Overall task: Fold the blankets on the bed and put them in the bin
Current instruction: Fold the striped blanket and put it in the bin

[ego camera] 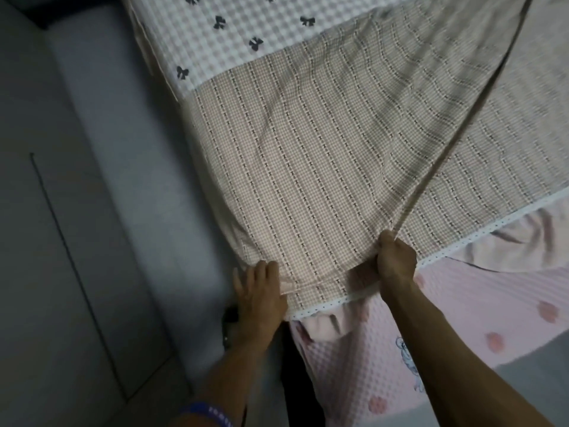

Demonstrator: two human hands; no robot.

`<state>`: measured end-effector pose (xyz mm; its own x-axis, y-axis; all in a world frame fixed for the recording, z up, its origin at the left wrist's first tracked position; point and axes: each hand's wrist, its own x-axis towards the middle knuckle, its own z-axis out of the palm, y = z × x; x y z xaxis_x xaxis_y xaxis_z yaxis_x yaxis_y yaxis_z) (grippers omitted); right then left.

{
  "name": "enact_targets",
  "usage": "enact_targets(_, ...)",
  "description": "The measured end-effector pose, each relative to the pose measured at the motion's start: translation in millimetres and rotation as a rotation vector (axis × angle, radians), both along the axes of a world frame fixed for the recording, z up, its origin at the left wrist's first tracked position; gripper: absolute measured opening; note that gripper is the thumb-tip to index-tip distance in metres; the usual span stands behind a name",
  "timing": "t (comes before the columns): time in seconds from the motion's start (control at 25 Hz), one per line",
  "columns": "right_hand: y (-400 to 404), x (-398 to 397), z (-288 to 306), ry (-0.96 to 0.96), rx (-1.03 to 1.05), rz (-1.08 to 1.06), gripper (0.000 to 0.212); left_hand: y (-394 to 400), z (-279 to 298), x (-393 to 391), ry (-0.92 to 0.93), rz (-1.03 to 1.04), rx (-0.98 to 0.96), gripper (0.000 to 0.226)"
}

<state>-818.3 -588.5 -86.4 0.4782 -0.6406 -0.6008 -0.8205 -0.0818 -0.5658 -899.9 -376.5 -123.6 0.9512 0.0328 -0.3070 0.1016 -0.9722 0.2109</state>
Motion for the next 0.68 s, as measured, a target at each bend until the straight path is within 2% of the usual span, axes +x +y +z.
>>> enact_targets(0.08,1,0,-4,-0.024,-0.015,0.011,0.032,10,-14,3,0.055,0.16,0.036,0.045)
enact_targets(0.2,0,-4,-14,-0.02,-0.052,0.003,0.034,23,-27,-5,0.102,0.293,-0.018,0.03)
enact_targets(0.32,-3,-7,-16,-0.023,-0.038,0.007,0.034,41,-24,-27,-0.038,0.236,0.014,0.014)
enact_targets(0.44,-5,-13,-14,-0.033,-0.016,-0.001,0.035,51,-10,-48,-0.123,0.124,-0.015,0.019)
enact_targets(0.52,-6,-14,-10,-0.026,-0.013,-0.009,0.036,43,-1,-63,-0.064,0.123,-0.069,0.021)
enact_targets(0.6,-9,-15,-5,-0.02,0.002,-0.021,0.034,28,-1,-69,0.007,0.136,-0.027,0.017)
enact_targets(0.64,-11,-14,-4,-0.017,0.006,-0.016,0.034,18,-3,-66,0.052,0.126,0.02,0.02)
enact_targets(0.68,-13,-14,-4,-0.014,0.003,-0.011,0.034,9,-6,-62,0.1,0.104,0.049,0.032)
